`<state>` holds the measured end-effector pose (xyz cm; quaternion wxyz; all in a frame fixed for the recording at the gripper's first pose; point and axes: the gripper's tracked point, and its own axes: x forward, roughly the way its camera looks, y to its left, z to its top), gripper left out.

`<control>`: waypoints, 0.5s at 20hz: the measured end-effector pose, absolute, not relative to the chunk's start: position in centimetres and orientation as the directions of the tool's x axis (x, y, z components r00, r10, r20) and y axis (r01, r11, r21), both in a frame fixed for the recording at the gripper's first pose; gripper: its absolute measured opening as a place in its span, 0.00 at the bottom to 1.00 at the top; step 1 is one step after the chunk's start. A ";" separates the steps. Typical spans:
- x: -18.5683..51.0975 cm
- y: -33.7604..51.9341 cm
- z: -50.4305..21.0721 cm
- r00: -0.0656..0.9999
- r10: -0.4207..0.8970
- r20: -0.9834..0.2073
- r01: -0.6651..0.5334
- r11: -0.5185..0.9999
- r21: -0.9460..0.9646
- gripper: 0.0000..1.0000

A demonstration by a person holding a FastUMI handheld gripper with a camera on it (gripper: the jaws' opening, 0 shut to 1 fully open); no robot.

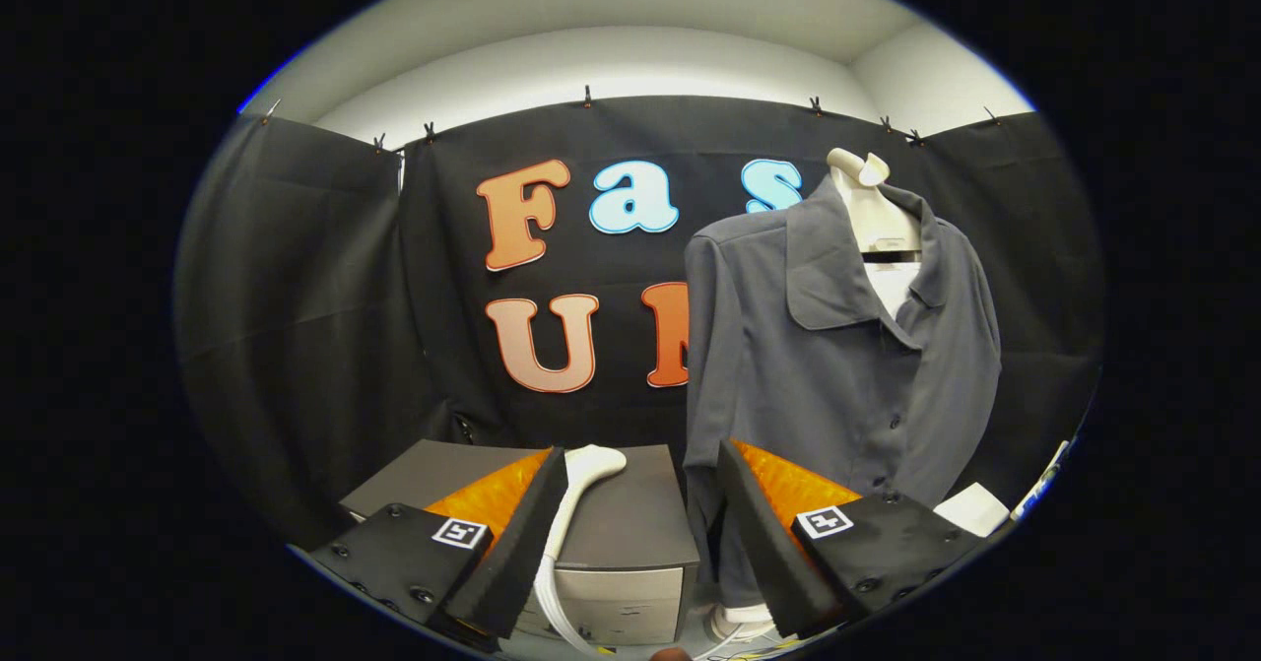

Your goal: Iron the clothes twice with a garment steamer, once on the left side and once on the right side.

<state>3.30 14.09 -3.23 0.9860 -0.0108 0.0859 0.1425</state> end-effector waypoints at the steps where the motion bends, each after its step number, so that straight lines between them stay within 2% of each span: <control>1: 3.5 14.8 -3.2 0.941 0.288 -0.177 -0.291 0.957 0.005 0.98; 10: 7.1 22.3 -7.5 0.860 0.374 -0.348 -0.398 0.917 0.002 0.98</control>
